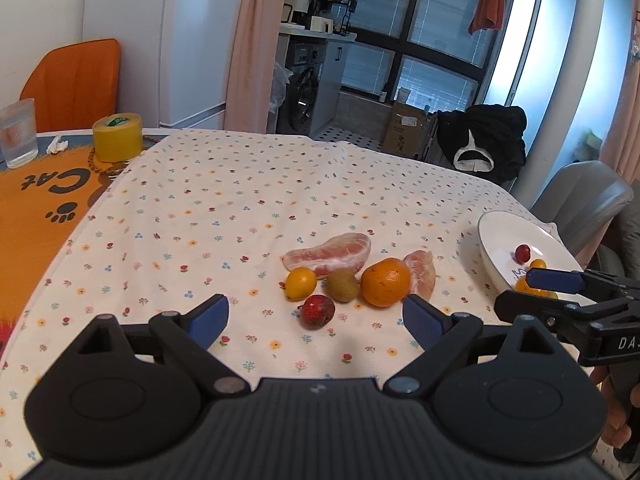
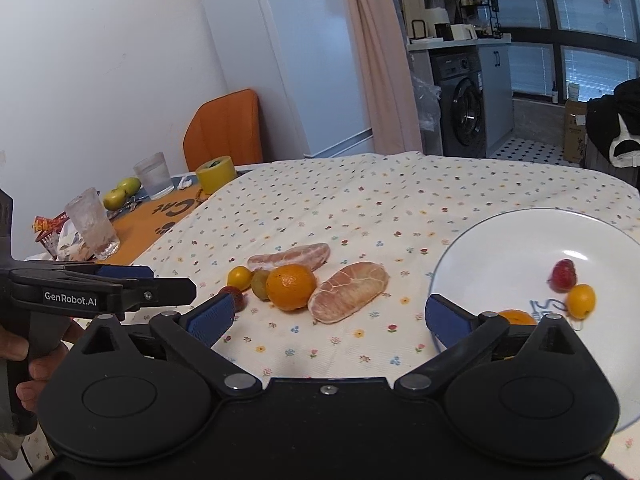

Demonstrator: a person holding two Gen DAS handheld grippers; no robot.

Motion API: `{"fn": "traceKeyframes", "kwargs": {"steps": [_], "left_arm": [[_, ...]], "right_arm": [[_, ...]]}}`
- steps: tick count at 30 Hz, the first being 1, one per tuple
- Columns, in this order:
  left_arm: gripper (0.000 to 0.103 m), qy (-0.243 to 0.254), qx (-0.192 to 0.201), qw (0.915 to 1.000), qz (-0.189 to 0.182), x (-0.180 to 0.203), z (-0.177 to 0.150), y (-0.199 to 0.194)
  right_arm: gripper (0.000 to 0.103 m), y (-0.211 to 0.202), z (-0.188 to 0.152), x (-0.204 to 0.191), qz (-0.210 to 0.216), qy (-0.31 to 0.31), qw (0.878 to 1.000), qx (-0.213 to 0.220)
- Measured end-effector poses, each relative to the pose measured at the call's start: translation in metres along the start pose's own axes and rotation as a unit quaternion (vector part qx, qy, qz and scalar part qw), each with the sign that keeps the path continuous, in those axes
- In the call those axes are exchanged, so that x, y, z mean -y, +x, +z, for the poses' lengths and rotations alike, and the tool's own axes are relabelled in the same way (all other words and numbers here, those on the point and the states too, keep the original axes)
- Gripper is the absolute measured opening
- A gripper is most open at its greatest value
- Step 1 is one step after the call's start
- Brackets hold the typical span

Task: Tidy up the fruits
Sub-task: 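Withdraw both tools from the plate back toward the fruit cluster, then grasp the dark red fruit with the left tool while the right grasps a pomelo segment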

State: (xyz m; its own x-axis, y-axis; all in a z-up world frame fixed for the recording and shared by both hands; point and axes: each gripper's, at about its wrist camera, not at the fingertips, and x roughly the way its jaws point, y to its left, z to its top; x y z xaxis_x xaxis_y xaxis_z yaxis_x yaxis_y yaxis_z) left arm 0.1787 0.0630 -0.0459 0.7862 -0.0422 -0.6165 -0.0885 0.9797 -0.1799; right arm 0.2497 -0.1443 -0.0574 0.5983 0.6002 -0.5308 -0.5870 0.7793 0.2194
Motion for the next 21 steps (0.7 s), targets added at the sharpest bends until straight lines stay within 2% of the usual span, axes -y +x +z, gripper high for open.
{"fn": "traceKeyframes", "kwargs": {"steps": [5, 12, 13, 15, 17, 21], "left_arm": [[0.09, -0.005, -0.003, 1.0, 0.0, -0.005, 0.0, 0.007], [0.084, -0.005, -0.005, 1.0, -0.004, -0.01, -0.001, 0.016], [0.081, -0.005, -0.006, 1.0, -0.004, -0.01, -0.001, 0.018], [0.068, -0.004, -0.013, 0.9999, -0.007, -0.011, -0.001, 0.022], [0.062, -0.007, -0.018, 0.9998, -0.01, -0.012, -0.002, 0.026], [0.06, -0.006, -0.023, 0.9996, -0.016, -0.011, -0.004, 0.033]], "right_arm": [[0.083, 0.015, 0.003, -0.007, 0.001, -0.014, 1.0, -0.02], [0.073, 0.037, 0.004, -0.015, -0.006, -0.027, 0.999, -0.043], [0.072, 0.04, 0.004, -0.015, -0.007, -0.028, 0.999, -0.046], [0.069, 0.045, 0.004, -0.017, -0.011, -0.031, 0.998, -0.051], [0.065, 0.049, 0.003, -0.017, -0.013, -0.032, 0.998, -0.056], [0.061, 0.058, 0.003, -0.018, -0.018, -0.035, 0.997, -0.063]]}}
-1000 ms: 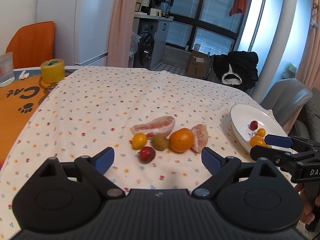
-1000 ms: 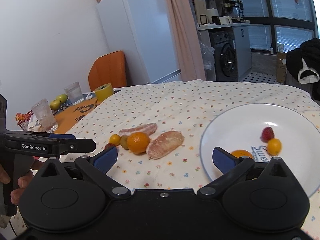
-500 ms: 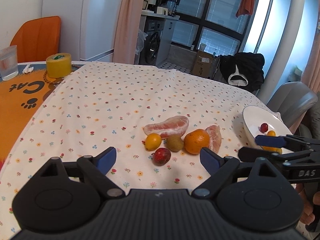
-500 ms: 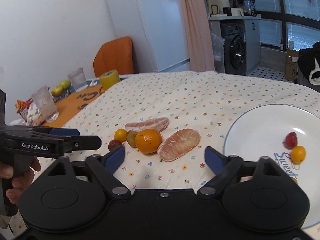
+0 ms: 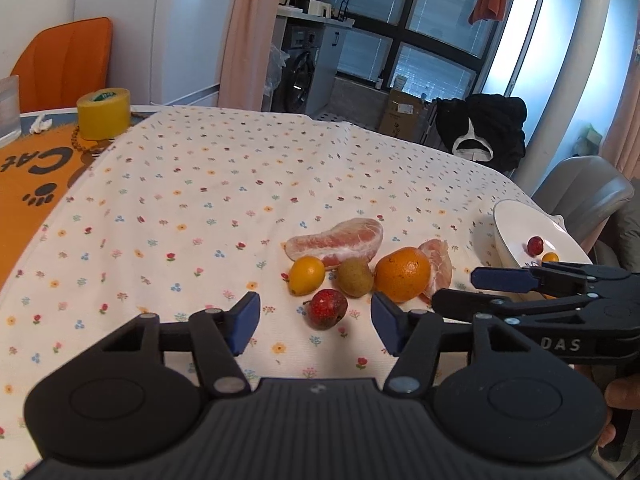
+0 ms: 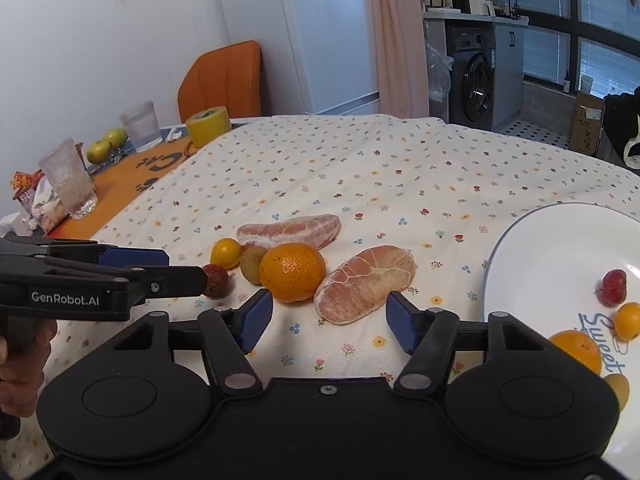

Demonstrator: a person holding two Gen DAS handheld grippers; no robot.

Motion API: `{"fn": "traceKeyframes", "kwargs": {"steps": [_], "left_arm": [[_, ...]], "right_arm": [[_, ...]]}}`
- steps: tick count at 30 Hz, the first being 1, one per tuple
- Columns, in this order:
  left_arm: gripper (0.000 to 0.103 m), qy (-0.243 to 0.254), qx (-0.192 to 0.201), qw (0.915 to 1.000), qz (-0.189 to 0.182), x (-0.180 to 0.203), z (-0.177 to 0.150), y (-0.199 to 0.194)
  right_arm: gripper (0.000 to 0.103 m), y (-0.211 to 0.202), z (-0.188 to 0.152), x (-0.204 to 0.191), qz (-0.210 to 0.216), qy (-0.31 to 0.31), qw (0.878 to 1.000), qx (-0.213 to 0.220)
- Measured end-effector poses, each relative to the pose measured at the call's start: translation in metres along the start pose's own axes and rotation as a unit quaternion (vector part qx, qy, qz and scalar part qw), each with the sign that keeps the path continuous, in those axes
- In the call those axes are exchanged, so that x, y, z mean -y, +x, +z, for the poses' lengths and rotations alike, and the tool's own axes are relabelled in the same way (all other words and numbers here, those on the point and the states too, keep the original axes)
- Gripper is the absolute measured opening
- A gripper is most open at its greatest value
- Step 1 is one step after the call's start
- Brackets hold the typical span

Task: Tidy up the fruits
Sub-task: 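Grasp the dark red fruit with the left tool while the right grasps a pomelo segment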

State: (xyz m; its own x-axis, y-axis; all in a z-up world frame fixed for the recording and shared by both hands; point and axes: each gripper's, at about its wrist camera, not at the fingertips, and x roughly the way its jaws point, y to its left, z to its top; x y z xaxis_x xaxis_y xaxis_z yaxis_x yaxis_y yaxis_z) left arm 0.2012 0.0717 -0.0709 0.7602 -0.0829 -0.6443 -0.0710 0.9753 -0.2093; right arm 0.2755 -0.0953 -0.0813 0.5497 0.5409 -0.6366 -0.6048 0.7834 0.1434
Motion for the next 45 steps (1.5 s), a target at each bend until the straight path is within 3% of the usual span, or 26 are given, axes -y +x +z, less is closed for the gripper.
{"fn": "traceKeyframes", "kwargs": {"steps": [13, 20, 28, 37, 45], "left_arm": [[0.042, 0.001, -0.013, 0.9999, -0.008, 0.004, -0.001, 0.021], [0.023, 0.001, -0.012, 0.9999, -0.007, 0.003, -0.001, 0.022], [0.022, 0.001, -0.002, 1.0, -0.006, 0.004, -0.003, 0.018], [0.022, -0.007, 0.002, 1.0, -0.002, -0.002, -0.004, 0.013], [0.022, -0.018, 0.007, 0.9998, -0.003, -0.012, -0.004, 0.008]], "right_arm": [[0.059, 0.017, 0.005, -0.003, -0.017, -0.02, 1.0, -0.008], [0.047, 0.017, 0.003, -0.002, -0.048, -0.04, 0.998, -0.02], [0.035, 0.003, -0.005, -0.002, -0.08, -0.055, 0.995, -0.023], [0.038, 0.014, 0.0, -0.004, -0.063, -0.048, 0.996, -0.027], [0.04, 0.029, 0.008, -0.006, -0.079, -0.061, 0.995, -0.028]]}}
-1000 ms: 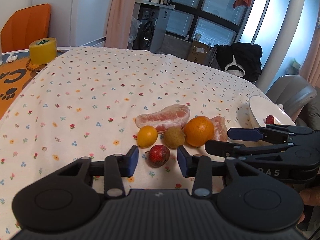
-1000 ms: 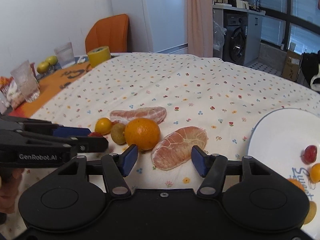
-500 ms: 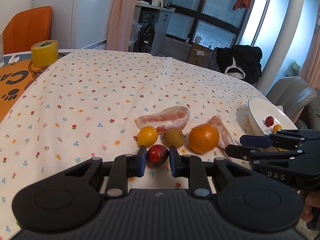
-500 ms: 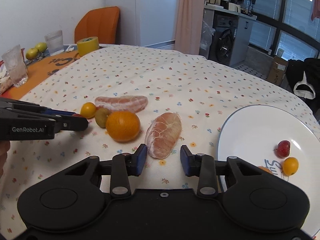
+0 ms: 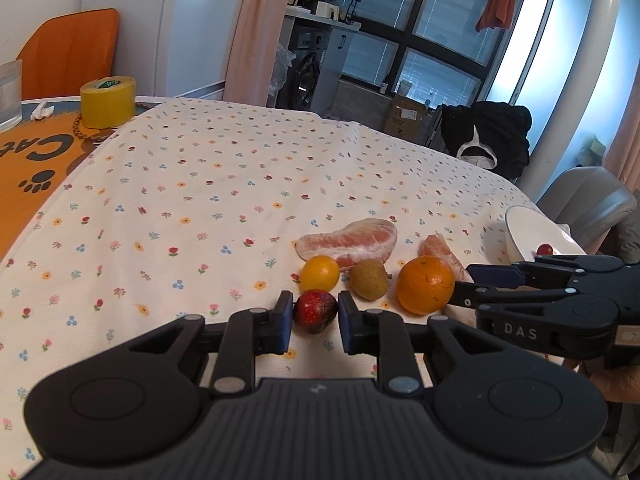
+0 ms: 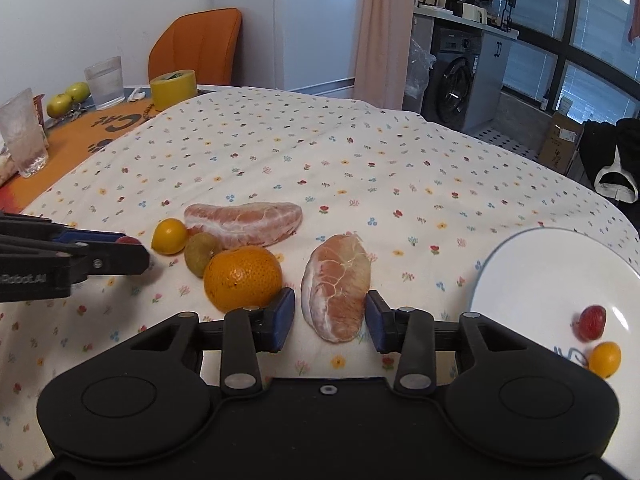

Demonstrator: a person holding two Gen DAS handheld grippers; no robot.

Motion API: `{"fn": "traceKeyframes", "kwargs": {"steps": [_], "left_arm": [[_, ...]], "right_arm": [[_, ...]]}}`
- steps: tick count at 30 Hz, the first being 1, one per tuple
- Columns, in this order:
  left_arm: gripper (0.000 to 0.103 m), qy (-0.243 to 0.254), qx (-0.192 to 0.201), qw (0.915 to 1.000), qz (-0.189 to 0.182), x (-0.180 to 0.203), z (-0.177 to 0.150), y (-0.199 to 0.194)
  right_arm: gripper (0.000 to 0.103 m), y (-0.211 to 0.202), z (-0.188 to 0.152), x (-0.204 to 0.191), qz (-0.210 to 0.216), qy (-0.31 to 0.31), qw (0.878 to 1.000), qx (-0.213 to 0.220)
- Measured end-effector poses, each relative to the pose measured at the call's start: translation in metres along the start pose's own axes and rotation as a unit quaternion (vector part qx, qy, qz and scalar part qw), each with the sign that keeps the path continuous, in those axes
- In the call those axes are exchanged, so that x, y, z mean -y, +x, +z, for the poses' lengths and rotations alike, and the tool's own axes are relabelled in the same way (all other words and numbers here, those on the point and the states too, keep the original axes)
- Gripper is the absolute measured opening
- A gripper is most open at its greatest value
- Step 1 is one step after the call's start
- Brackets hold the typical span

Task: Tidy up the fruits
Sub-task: 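Grasp the dark red fruit with the left tool while the right grasps a pomelo segment, then carry both fruits over the white plate and open both tools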

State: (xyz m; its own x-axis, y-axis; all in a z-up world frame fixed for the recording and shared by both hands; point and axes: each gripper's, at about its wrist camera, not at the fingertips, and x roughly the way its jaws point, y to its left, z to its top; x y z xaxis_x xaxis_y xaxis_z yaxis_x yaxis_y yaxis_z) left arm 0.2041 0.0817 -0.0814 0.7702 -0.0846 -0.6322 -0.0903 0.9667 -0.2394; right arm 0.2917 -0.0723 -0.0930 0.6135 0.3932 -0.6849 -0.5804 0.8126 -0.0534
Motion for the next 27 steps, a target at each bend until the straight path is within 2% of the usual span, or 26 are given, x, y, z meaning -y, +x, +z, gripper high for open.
{"fn": "traceKeyframes", "kwargs": {"steps": [10, 12, 16, 27], "left_arm": [[0.022, -0.007, 0.003, 1.0, -0.002, -0.005, 0.001, 0.0], [0.022, -0.008, 0.005, 1.0, -0.001, -0.006, 0.001, -0.002], [0.022, -0.008, 0.008, 0.9999, 0.004, -0.004, 0.002, -0.005], [0.022, 0.006, 0.026, 0.9996, 0.0, 0.016, 0.004, -0.024]], "right_arm": [[0.044, 0.015, 0.015, 0.001, 0.006, -0.014, 1.0, -0.008], [0.037, 0.015, 0.015, 0.001, 0.008, -0.015, 1.0, -0.009], [0.034, 0.008, 0.01, 0.0, 0.026, -0.014, 1.0, -0.007], [0.033, -0.027, -0.004, 0.004, 0.027, 0.001, 0.999, 0.016]]}}
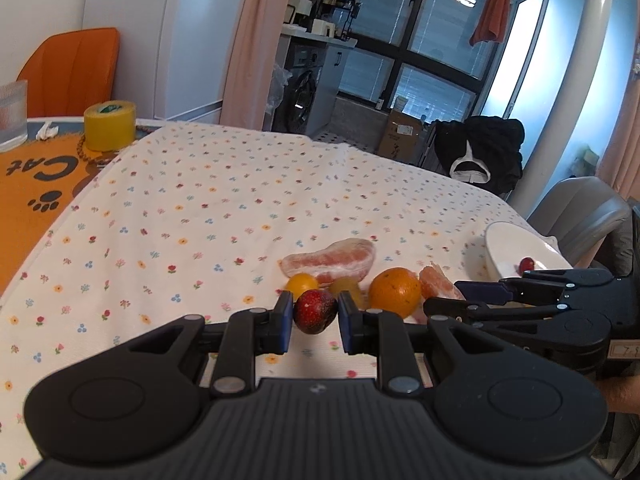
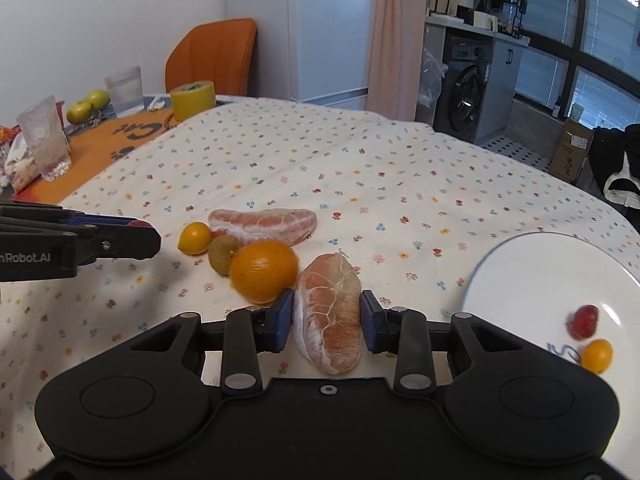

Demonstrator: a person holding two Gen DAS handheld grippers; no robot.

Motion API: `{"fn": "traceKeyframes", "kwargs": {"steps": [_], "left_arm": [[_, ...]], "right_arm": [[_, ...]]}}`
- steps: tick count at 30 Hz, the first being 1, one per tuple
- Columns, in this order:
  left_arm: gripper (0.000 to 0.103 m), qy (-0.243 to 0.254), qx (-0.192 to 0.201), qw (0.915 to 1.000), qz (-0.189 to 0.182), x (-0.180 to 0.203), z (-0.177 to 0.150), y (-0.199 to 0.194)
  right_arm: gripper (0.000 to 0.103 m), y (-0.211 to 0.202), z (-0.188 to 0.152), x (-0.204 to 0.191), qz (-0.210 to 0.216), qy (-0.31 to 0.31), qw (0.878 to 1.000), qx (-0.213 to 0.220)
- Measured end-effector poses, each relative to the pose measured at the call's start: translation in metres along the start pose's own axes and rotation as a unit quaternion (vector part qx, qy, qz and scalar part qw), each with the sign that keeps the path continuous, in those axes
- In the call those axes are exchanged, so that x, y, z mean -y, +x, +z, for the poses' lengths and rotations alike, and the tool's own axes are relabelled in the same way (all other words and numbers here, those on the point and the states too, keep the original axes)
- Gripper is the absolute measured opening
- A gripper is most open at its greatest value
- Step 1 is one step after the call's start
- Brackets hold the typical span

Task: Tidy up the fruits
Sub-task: 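Carry both fruits over the white plate and open both tools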

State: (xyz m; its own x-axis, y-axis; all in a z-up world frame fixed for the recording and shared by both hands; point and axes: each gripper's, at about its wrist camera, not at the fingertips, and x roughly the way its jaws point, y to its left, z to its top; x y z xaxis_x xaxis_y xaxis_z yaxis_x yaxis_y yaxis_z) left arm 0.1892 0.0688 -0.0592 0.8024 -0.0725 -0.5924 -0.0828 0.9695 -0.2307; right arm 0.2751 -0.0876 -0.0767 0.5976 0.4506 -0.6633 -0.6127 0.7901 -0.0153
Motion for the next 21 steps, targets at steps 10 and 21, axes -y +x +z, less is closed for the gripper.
{"fn": "traceKeyframes", "kwargs": {"steps": [10, 21], "left_arm": [[0.022, 0.02, 0.007, 0.9996, -0.016, 0.029, 0.002, -0.007], [0.022, 0.049, 0.009, 0.998, -0.04, 0.068, 0.007, -0.001]], "right_arm": [[0.033, -0.037, -0.006, 0.014, -0.009, 0.014, 0.999, 0.033], [0.033, -0.07, -0.019, 0.05, -0.034, 0.044, 0.997, 0.057]]}}
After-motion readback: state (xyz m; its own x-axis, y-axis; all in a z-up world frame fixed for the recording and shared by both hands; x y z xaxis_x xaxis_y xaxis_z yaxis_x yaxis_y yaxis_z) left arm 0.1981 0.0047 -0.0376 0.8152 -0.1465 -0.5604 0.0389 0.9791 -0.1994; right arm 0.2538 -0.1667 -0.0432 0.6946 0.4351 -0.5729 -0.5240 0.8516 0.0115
